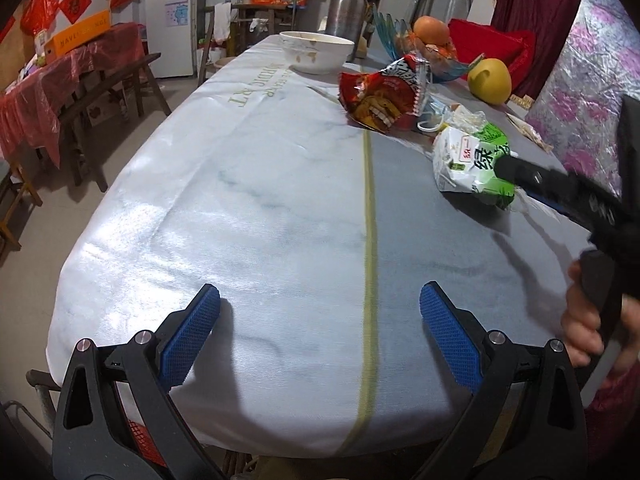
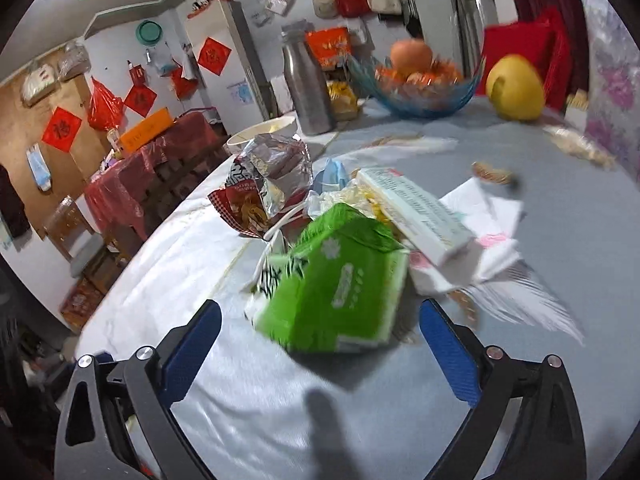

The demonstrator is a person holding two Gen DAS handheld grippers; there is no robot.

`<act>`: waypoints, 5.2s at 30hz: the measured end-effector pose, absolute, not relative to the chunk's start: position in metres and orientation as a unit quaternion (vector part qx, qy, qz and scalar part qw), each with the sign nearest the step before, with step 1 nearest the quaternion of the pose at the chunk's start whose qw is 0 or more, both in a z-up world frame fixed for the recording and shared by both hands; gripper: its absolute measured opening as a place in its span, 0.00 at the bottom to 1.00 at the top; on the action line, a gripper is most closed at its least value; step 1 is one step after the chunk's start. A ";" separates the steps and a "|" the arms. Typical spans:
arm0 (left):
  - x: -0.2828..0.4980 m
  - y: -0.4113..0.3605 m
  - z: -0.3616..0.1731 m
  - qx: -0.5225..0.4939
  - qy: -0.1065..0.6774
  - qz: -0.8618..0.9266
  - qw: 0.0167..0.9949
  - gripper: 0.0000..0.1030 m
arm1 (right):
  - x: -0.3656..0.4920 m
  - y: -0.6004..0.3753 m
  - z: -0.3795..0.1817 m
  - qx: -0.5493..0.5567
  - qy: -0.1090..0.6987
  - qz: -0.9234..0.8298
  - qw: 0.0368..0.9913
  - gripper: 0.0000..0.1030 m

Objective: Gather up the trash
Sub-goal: 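Grasp the green tissue packet with the right tool, then grasp the white plastic bag with the left tool while the right tool holds the green packet, then carry the white bag and green packet over to the red wastebasket, then open the left tool over the wastebasket to drop the white bag, then open the right tool to drop the green packet into the wastebasket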

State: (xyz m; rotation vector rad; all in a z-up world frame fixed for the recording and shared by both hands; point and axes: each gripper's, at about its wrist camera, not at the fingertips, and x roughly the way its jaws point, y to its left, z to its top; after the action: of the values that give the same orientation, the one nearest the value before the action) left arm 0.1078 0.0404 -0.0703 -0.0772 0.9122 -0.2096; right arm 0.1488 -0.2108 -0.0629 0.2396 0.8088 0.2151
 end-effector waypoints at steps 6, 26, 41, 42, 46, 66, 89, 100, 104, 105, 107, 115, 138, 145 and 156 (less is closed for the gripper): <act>0.106 0.045 -0.070 -0.042 0.438 -0.104 0.892 0.93 | 0.155 -0.217 -0.069 0.161 0.402 0.131 0.892 0.69; 0.099 0.001 -0.059 -0.004 0.430 -0.133 0.893 0.93 | 0.060 -0.313 -0.011 0.205 0.293 0.112 0.927 0.66; 0.170 -0.092 -0.049 0.001 0.436 -0.214 0.874 0.93 | 0.064 -0.348 -0.048 0.222 0.332 0.086 0.913 0.78; 0.176 -0.096 -0.050 -0.002 0.440 -0.218 0.871 0.93 | 0.065 -0.350 -0.050 0.227 0.334 0.093 0.910 0.78; 0.200 -0.114 -0.058 -0.018 0.455 -0.234 0.859 0.93 | 0.072 -0.352 -0.059 0.227 0.347 0.101 0.904 0.78; 0.162 -0.078 -0.024 -0.033 0.405 -0.242 0.881 0.38 | 0.066 -0.345 -0.071 0.228 0.362 0.095 0.899 0.74; 0.080 0.074 -0.003 -0.083 0.361 -0.138 0.919 0.38 | 0.046 -0.231 -0.024 0.186 0.349 0.211 0.894 0.74; 0.040 0.187 -0.025 -0.116 0.375 -0.064 0.918 0.38 | 0.043 -0.113 -0.013 0.117 0.379 0.285 0.873 0.74; 0.025 0.228 -0.043 -0.112 0.395 -0.034 0.911 0.38 | 0.041 -0.065 -0.014 0.090 0.398 0.312 0.858 0.74; 0.019 0.240 -0.050 -0.109 0.404 -0.024 0.908 0.38 | 0.041 -0.050 -0.015 0.082 0.404 0.320 0.853 0.74; 0.010 0.259 -0.063 -0.106 0.418 -0.010 0.902 0.38 | 0.038 -0.023 -0.018 0.064 0.416 0.334 0.843 0.74; -0.024 0.322 -0.130 -0.134 0.501 0.013 0.855 0.48 | 0.020 0.059 -0.038 0.010 0.460 0.375 0.805 0.74; -0.056 0.407 -0.111 -0.190 0.456 0.132 0.860 0.92 | 0.007 0.192 -0.074 -0.035 0.528 0.450 0.719 0.85; -0.055 0.394 -0.103 -0.164 0.449 0.130 0.869 0.93 | 0.007 0.171 -0.070 -0.030 0.519 0.430 0.738 0.86; -0.044 0.356 -0.094 -0.130 0.450 0.101 0.878 0.93 | -0.002 0.129 -0.066 -0.053 0.487 0.397 0.776 0.88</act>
State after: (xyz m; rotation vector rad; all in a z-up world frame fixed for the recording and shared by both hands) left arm -0.0445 0.3559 -0.0938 -0.2719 0.9393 0.2100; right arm -0.0016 0.1294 -0.0662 -0.1136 1.0537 0.8584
